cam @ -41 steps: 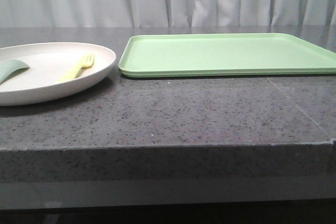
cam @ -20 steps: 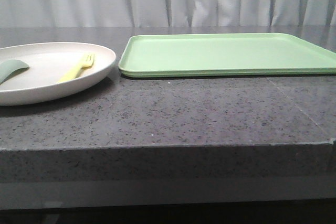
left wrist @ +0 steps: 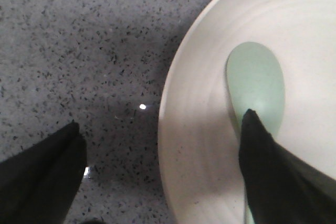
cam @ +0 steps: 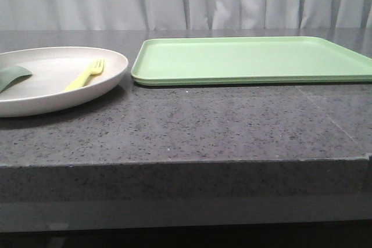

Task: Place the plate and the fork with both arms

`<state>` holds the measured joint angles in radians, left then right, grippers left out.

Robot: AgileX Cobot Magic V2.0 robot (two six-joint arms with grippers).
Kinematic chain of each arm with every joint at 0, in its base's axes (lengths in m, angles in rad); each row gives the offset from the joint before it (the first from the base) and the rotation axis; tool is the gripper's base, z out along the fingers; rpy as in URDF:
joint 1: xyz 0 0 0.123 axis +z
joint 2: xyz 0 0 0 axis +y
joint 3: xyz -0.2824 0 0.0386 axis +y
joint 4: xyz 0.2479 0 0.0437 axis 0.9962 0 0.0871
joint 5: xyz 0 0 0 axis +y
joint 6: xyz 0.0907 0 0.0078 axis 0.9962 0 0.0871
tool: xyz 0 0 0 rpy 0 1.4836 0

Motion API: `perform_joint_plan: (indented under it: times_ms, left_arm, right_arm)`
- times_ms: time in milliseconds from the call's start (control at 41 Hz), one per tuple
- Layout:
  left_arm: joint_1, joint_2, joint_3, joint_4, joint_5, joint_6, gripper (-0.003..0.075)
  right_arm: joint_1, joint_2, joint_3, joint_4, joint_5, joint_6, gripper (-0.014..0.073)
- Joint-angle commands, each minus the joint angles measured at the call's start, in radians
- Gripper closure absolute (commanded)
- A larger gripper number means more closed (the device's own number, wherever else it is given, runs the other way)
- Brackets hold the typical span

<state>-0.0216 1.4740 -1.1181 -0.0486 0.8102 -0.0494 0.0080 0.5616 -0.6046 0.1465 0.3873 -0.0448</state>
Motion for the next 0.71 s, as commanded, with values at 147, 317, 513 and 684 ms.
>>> perform_joint_plan:
  times_ms: [147,317,513,684]
  left_arm:
    - [-0.002,-0.008,-0.034,0.020,-0.041,-0.003,0.0154]
    - [-0.002,0.005,-0.034,0.020,-0.041,-0.003,0.0154]
    - [-0.002,0.044,-0.032,0.011,-0.030,-0.003,0.0196]
    - [-0.002,0.044,-0.032,0.003,-0.030,-0.003,0.0316]
  right_arm:
    - [-0.004,0.008,-0.038,0.000,-0.069,-0.005,0.0004]
    - [-0.004,0.008,-0.038,0.000,-0.069,-0.005,0.0004]
    - [-0.004,0.008,-0.038,0.000,-0.069,-0.005,0.0004]
    - [-0.004,0.008,-0.038,0.000,-0.069,-0.005,0.0004]
